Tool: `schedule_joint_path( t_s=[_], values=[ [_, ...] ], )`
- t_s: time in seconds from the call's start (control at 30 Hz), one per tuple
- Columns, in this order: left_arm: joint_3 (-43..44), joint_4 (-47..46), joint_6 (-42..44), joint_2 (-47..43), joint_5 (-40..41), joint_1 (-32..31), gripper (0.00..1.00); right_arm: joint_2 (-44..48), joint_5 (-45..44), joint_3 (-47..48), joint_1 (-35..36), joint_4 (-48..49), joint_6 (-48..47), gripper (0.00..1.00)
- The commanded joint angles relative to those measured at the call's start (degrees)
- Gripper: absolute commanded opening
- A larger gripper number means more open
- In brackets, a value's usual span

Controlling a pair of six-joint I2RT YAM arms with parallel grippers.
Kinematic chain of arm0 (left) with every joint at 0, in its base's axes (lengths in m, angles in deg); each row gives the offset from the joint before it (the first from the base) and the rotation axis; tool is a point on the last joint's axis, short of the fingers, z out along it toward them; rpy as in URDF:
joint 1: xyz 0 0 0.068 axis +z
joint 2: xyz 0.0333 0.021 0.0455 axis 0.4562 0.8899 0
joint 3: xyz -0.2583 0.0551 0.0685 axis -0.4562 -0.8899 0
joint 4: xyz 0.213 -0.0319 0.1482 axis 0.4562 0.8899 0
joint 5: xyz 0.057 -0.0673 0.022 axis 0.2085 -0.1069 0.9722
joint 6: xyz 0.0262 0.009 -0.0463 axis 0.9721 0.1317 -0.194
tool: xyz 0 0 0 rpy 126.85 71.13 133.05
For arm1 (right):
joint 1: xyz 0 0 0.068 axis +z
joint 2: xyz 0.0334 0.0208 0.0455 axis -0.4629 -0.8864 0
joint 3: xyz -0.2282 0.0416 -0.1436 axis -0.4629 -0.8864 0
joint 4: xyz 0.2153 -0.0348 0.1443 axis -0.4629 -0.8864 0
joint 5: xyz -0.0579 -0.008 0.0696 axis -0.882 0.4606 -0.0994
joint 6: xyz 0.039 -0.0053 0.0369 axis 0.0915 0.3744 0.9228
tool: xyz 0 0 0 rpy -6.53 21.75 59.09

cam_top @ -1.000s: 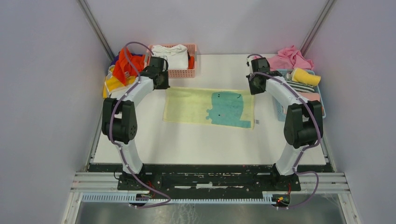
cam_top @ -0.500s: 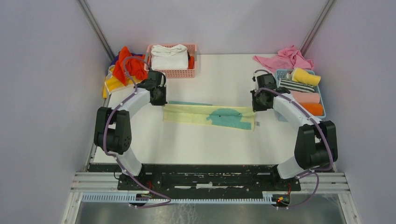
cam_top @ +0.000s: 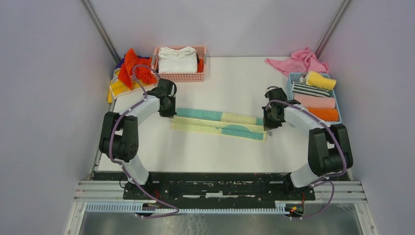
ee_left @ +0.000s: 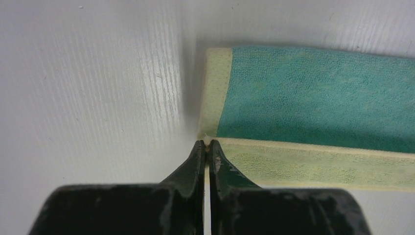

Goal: Roll the towels
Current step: Fold the towel at the center of the board.

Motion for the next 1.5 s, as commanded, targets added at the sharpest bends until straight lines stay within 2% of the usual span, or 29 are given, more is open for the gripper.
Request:
schedule_joint_path(
  t_s=[0.0,0.2,0.6,0.73,0.9,1.03,1.17,1.3,1.47],
  values=[
    [-0.7,0.4,-2.3,-1.6,2.8,-0.5,0.03,0.5,-0.5,0.8,-0.2,0.7,1.2,0.01],
    [-0.5,1.7,-3.0,-4.8,3.8,-0.5,0.03,2.9,-0.4,1.3,-0.2,-0.6,1.4,0.02],
    [-8.6,1.3,-6.4,-6.9,0.9,-0.6,0.07,2.4,-0.1,-1.5,-0.2,-1.0,2.9,0.07],
    [-9.8,2.3,-7.4,-7.8,0.9,-0.5,0.16,3.2,0.6,-1.6,-0.2,-2.2,2.8,0.18],
    [-13.1,3.1,-9.3,-15.4,-1.9,-0.5,0.38,8.7,1.1,-1.9,-0.2,-6.0,2.6,0.37],
    [-16.9,3.8,-12.6,-24.5,-5.3,-0.5,0.47,14.2,2.4,-3.1,-0.2,-8.4,3.7,0.43],
    [-19.8,3.7,-16.8,-32.2,-2.8,-0.5,0.59,19.6,2.9,-6.1,-0.2,-6.8,5.0,0.50],
    [-19.8,1.9,-18.1,-33.6,-1.8,-0.3,0.63,18.8,5.1,-6.7,-0.2,-4.3,6.1,0.52],
    [-16.8,-2.4,-18.3,-27.6,-8.1,-0.4,0.60,16.2,11.1,-6.0,-0.2,1.2,7.5,0.52]
  ],
)
